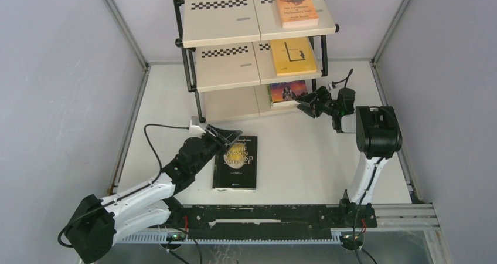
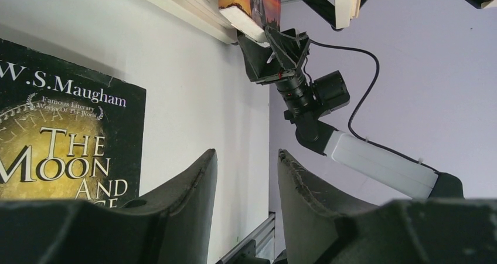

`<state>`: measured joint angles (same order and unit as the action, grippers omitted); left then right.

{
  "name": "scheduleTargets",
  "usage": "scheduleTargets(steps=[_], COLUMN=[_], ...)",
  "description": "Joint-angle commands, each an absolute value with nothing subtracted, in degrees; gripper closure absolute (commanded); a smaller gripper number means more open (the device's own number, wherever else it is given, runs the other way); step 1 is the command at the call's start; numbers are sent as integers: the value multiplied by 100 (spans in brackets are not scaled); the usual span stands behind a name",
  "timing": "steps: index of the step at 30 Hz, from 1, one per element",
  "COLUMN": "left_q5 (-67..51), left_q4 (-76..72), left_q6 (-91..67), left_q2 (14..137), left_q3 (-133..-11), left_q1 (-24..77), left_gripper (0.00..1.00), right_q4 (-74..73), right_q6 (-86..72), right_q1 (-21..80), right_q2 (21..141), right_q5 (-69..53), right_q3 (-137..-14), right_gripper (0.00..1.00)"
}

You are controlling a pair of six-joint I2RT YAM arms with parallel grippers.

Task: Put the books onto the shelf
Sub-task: Place the book on the shelf.

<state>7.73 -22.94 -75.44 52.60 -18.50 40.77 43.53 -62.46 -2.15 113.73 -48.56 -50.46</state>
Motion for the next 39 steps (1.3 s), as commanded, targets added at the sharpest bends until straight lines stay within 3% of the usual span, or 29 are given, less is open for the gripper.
scheduleTargets(steps=[1,15,30,39], left_q5=[782,979,1136,1241], left_q4=[-2350,-2179,-2129,-2145], left_q6=[-7453,-7468,-7430,-7444], left_q2=[5095,4835,4861,4943], left_q3=[-1778,-1740,-1633,-1670], left_q1=[4133,4290,4307,4424], left_gripper=[54,54,54,54], right_q4=[4332,3742,2883,2886], right_q6=[-5960,-5640,-5112,-5241], right_q1=[-285,-382,-444,-411], right_q2=[10889,10018,9058,9509], right_q5=[-4741,-4209,-3097,-3252], right_q3=[-4914,-4340,-4033,-4418], right_gripper=[40,42,69,78])
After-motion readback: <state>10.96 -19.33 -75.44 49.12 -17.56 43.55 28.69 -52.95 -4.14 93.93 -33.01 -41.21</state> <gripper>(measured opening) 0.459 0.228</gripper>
